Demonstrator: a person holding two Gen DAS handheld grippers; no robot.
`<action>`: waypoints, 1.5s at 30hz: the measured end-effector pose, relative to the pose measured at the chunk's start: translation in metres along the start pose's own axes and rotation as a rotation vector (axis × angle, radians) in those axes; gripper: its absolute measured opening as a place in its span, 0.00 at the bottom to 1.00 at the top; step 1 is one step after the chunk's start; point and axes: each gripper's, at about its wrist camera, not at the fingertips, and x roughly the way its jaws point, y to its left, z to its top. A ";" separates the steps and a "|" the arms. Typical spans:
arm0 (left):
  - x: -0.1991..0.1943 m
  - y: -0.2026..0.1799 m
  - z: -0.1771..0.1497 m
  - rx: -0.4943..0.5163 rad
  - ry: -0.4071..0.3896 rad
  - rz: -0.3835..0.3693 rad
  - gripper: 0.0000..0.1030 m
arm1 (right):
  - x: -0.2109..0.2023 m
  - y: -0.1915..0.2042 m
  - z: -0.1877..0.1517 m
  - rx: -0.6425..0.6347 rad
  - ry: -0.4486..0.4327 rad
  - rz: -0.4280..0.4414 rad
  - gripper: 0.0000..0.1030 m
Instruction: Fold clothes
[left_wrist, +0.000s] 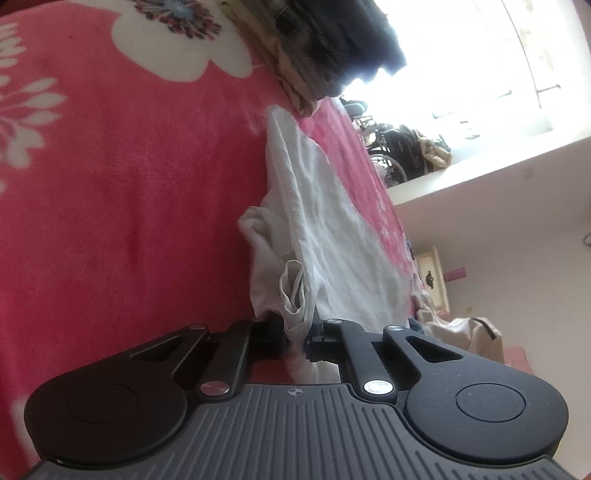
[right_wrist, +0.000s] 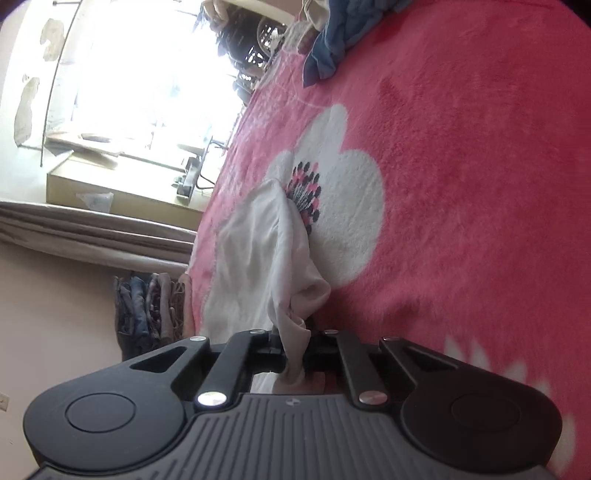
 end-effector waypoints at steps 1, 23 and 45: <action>-0.005 -0.002 -0.002 0.008 0.004 0.003 0.06 | -0.006 -0.001 -0.004 0.006 -0.003 0.002 0.08; -0.162 -0.018 -0.075 0.184 0.128 0.104 0.06 | -0.184 0.010 -0.142 0.092 0.071 -0.091 0.08; -0.059 -0.038 0.004 0.126 0.106 0.068 0.06 | -0.088 0.032 -0.061 0.176 0.161 -0.104 0.08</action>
